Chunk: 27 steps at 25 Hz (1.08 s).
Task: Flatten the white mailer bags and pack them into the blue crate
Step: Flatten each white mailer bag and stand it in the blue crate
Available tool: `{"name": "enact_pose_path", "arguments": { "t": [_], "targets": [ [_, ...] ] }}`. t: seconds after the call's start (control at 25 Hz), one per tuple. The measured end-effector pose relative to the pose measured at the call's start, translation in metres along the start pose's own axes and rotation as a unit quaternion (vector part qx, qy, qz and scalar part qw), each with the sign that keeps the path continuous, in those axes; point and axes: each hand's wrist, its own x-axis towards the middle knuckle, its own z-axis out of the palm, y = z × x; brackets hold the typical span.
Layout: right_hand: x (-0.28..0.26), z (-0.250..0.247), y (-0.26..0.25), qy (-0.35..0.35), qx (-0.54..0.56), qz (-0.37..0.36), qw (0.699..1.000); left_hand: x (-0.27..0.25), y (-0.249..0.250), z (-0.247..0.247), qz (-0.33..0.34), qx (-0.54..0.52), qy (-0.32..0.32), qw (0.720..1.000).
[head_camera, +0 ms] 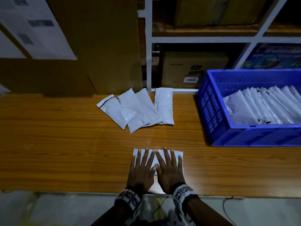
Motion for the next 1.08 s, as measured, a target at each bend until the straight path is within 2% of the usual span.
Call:
{"name": "enact_pose_path", "arguments": {
  "t": [0.24, 0.44, 0.6, 0.8, 1.0, 1.08],
  "targets": [
    [0.008, -0.02, 0.011, -0.089, 0.04, -0.024, 0.995, 0.001, 0.001, -0.001, -0.033, -0.013, -0.01, 0.999],
    [-0.008, -0.017, 0.014, 0.012, 0.033, 0.001, 0.999, 0.0, 0.005, -0.001, -0.044, -0.011, 0.003, 0.999],
    [-0.008, 0.0, 0.014, 0.019, 0.023, 0.009, 1.0, 0.0, 0.001, -0.006, -0.033, -0.01, -0.015, 0.999],
    [-0.003, -0.003, 0.015, 0.016, 0.022, 0.009, 1.0, 0.002, 0.01, -0.008, -0.004, 0.042, 0.025, 0.999],
    [0.0, -0.012, 0.016, -0.047, 0.049, 0.007, 0.998, 0.002, 0.019, -0.006, -0.013, 0.002, 0.005, 1.0],
    [0.001, -0.019, 0.008, -0.016, 0.049, -0.002, 0.999, 0.002, 0.019, -0.01, -0.018, -0.016, -0.011, 1.0]
  ]
}}
